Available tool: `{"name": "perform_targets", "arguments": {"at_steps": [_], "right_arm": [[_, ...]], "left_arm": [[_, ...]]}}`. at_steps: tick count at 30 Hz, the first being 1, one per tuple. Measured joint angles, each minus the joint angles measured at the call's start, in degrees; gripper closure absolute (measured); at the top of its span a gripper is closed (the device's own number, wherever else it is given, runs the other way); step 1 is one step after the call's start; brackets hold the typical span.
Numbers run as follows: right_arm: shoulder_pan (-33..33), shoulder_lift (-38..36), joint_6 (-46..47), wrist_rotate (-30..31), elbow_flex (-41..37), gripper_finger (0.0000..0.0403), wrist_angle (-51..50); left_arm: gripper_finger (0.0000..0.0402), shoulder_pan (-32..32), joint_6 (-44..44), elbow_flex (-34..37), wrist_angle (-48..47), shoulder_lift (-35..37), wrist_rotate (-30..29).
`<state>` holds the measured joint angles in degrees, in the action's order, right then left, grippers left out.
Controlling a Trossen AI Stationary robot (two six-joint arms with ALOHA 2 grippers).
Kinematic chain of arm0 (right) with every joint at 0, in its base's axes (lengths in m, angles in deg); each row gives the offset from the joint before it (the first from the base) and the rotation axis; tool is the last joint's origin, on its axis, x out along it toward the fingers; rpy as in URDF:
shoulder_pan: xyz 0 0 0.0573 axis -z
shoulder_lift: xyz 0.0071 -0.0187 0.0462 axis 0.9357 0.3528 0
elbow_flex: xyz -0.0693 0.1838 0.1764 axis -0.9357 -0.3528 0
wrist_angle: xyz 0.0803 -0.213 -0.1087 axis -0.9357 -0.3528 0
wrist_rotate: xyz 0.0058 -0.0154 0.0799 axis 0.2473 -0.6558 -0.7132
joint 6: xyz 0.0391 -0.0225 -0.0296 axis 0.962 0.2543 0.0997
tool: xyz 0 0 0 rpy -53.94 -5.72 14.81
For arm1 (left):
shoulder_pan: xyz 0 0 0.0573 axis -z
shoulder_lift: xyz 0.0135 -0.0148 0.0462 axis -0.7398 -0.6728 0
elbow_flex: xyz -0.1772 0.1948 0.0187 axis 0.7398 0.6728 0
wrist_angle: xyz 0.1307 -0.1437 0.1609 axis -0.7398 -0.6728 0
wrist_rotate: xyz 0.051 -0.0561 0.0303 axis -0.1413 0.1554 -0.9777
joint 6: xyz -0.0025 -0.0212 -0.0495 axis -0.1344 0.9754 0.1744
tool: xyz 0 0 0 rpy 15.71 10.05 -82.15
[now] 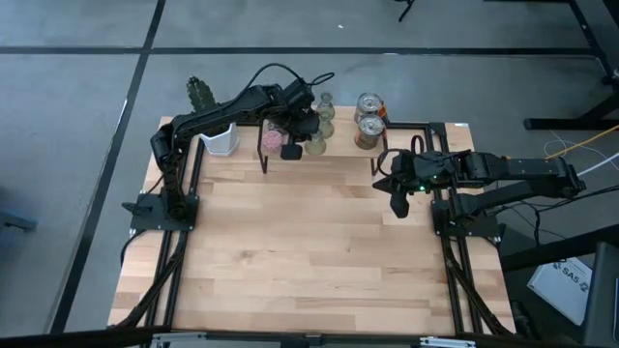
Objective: Pick & Place candle stick holders
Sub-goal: Put the green glass candle holder aligned with the other green glass candle holders on the shelf
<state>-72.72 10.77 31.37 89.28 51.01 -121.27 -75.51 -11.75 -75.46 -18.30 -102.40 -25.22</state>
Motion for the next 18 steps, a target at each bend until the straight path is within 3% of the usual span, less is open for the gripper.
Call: {"name": "perform_targets", "arguments": {"at_steps": [18], "right_arm": [[0.0,0.0,0.0,0.0,0.0,0.0395,0.0]], "left_arm": [[0.04,0.0,1.3,0.0,2.1,0.0,1.9]]}}
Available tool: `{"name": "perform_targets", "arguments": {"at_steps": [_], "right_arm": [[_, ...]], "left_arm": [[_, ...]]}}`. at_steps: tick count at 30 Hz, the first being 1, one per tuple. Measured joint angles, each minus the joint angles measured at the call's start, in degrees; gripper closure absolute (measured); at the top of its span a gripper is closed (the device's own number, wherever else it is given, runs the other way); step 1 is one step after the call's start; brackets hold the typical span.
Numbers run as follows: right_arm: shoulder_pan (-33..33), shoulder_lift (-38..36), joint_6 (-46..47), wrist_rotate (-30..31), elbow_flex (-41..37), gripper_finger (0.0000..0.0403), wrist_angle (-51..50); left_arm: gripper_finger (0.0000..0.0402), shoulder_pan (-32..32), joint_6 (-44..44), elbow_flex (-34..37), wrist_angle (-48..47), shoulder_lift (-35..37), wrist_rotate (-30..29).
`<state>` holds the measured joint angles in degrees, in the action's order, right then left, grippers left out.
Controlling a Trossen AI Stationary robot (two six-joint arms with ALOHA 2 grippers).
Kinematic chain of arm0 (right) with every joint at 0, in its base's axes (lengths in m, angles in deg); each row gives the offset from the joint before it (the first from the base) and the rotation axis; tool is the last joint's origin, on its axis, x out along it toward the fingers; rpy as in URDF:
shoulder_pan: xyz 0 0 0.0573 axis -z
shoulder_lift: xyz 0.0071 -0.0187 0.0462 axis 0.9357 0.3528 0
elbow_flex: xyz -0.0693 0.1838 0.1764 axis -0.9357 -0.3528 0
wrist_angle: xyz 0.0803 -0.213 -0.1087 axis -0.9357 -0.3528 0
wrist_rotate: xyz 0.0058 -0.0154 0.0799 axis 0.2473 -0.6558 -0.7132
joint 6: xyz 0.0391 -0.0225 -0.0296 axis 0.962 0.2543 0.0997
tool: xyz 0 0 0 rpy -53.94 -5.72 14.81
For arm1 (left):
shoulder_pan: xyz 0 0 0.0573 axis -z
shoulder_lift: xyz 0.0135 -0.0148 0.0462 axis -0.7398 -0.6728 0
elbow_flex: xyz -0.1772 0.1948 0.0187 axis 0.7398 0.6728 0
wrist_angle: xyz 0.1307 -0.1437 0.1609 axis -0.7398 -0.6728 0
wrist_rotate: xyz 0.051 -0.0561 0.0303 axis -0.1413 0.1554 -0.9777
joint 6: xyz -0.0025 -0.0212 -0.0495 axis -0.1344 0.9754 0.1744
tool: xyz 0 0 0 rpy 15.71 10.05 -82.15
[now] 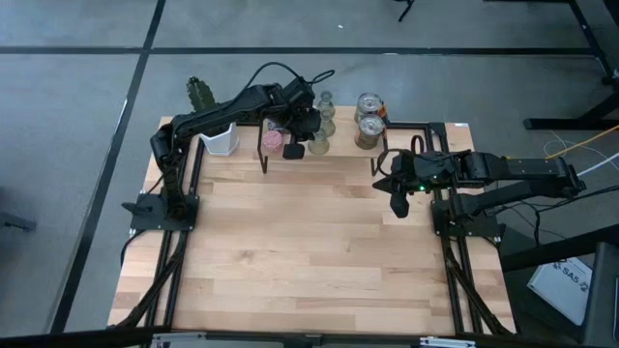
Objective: Pick & Place candle stick holders
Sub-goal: Put the green glass candle holder aligned with the other green glass candle holders on the shelf
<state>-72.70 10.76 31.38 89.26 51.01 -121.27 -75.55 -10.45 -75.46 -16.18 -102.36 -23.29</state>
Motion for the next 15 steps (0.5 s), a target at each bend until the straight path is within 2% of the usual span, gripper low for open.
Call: {"name": "perform_targets", "arguments": {"at_steps": [2,15], "right_arm": [[0.0,0.0,0.0,0.0,0.0,0.0395,0.0],[0.0,0.0,0.0,-0.1,0.0,0.0395,0.0]], "left_arm": [[0.0399,0.0,0.3,0.0,0.0,0.0,1.5],[0.04,0.1,0.8,0.0,0.4,0.0,1.7]]}}
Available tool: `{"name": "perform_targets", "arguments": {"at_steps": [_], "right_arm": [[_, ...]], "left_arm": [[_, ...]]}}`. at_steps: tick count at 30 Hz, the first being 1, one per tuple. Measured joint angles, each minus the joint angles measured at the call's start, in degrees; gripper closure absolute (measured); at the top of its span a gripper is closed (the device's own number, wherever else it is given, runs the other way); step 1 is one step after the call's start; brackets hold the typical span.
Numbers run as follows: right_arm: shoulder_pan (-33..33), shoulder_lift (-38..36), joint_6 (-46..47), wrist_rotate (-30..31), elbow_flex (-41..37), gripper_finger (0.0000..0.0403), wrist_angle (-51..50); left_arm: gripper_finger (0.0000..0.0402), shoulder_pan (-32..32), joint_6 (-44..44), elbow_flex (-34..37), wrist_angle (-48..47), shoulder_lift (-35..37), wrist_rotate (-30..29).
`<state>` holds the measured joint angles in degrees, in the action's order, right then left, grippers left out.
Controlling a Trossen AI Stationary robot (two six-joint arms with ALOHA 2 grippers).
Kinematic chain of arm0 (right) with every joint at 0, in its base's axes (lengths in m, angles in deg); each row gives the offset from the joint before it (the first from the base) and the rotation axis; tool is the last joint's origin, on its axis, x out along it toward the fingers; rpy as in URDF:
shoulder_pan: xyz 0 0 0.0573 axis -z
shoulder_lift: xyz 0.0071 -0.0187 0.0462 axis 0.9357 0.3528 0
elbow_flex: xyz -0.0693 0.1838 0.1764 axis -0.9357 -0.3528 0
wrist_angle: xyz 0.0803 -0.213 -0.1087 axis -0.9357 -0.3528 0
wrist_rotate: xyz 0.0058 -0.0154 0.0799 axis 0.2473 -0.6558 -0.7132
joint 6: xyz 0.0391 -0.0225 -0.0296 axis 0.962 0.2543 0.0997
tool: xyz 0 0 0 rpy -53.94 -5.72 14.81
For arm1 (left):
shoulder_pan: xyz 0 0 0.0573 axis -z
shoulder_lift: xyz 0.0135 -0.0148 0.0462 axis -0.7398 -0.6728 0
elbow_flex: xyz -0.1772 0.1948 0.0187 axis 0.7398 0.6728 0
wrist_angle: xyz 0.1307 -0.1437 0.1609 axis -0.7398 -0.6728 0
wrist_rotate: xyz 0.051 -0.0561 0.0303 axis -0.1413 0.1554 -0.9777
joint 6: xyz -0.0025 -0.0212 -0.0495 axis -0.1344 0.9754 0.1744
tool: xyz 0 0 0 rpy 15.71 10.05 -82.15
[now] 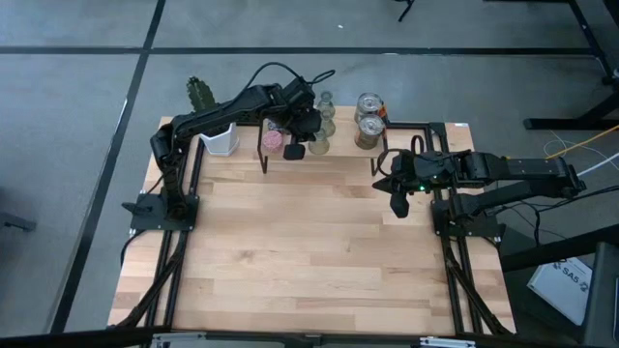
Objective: Pick & Place candle stick holders
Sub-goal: Put the green glass candle holder aligned with the other green glass candle holders on the shelf, then return to Home Position
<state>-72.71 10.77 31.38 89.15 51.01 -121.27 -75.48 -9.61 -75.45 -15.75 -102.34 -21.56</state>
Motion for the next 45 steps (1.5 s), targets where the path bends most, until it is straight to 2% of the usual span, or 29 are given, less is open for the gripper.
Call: {"name": "perform_targets", "arguments": {"at_steps": [26,37,45], "right_arm": [[0.0,0.0,0.0,0.0,0.0,0.0395,0.0],[0.0,0.0,0.0,0.0,0.0,0.0395,0.0],[0.0,0.0,0.0,0.0,0.0,0.0395,0.0]], "left_arm": [[0.04,0.0,1.4,0.0,3.1,0.0,-0.3],[0.04,0.0,1.4,0.0,-0.8,0.0,0.1],[0.0401,0.0,4.0,0.0,-0.8,3.7,0.9]]}}
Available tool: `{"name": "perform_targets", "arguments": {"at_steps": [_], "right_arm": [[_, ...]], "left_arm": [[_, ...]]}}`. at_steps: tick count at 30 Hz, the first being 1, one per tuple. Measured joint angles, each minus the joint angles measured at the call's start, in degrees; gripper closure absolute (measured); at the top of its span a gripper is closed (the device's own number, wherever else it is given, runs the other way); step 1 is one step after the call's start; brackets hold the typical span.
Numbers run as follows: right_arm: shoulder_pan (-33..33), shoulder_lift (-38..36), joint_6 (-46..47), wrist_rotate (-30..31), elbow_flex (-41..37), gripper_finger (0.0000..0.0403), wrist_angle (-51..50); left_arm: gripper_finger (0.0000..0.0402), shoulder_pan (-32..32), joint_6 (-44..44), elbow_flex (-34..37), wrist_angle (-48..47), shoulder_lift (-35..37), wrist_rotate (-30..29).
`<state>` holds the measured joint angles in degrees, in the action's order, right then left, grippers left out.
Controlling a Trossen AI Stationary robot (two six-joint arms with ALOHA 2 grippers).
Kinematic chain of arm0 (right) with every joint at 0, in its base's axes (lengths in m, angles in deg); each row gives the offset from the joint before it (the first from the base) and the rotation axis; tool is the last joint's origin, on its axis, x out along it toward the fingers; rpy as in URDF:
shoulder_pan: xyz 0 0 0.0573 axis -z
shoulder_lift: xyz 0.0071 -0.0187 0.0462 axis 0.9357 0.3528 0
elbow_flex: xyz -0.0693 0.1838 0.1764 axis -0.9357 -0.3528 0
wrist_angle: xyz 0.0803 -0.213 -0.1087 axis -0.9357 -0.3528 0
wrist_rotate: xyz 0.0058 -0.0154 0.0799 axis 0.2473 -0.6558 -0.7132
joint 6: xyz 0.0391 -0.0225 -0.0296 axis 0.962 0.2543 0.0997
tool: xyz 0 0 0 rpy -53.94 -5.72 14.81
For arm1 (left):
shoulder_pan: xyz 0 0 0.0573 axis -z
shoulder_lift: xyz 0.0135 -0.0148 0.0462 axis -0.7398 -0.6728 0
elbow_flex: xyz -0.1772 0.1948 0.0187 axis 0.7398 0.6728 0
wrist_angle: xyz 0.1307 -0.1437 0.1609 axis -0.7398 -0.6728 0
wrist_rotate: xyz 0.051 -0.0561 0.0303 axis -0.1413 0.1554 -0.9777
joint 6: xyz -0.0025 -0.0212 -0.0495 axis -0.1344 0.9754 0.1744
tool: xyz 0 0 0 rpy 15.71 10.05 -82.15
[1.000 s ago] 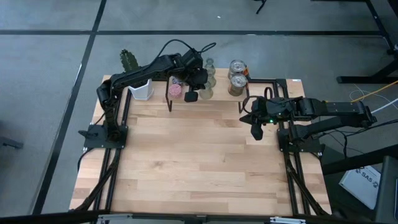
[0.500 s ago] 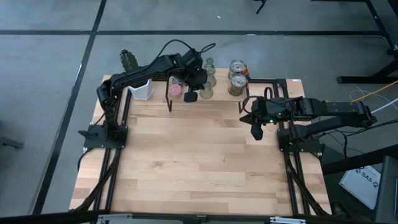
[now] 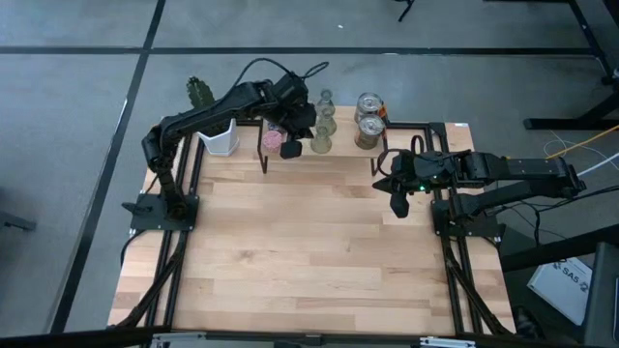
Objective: Pick & Place candle stick holders
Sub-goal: Return to Home Position
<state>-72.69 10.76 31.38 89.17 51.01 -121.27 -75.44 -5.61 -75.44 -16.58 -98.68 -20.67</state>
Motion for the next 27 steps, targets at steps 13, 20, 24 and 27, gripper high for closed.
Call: {"name": "perform_targets", "arguments": {"at_steps": [13,20,24,27], "right_arm": [[0.0,0.0,0.0,0.1,0.0,0.0395,0.0],[0.0,0.0,0.0,0.0,0.0,0.0395,0.0],[0.0,0.0,0.0,0.0,0.0,0.0395,0.0],[0.0,0.0,0.0,0.0,0.0,0.0395,0.0]], "left_arm": [[0.04,-0.5,10.4,0.0,2.4,5.7,0.1],[0.04,0.9,14.7,0.0,6.7,6.4,-0.5],[0.04,1.9,15.6,0.0,7.5,6.4,-1.5],[0.04,2.2,17.7,0.0,10.1,6.4,-1.6]]}}
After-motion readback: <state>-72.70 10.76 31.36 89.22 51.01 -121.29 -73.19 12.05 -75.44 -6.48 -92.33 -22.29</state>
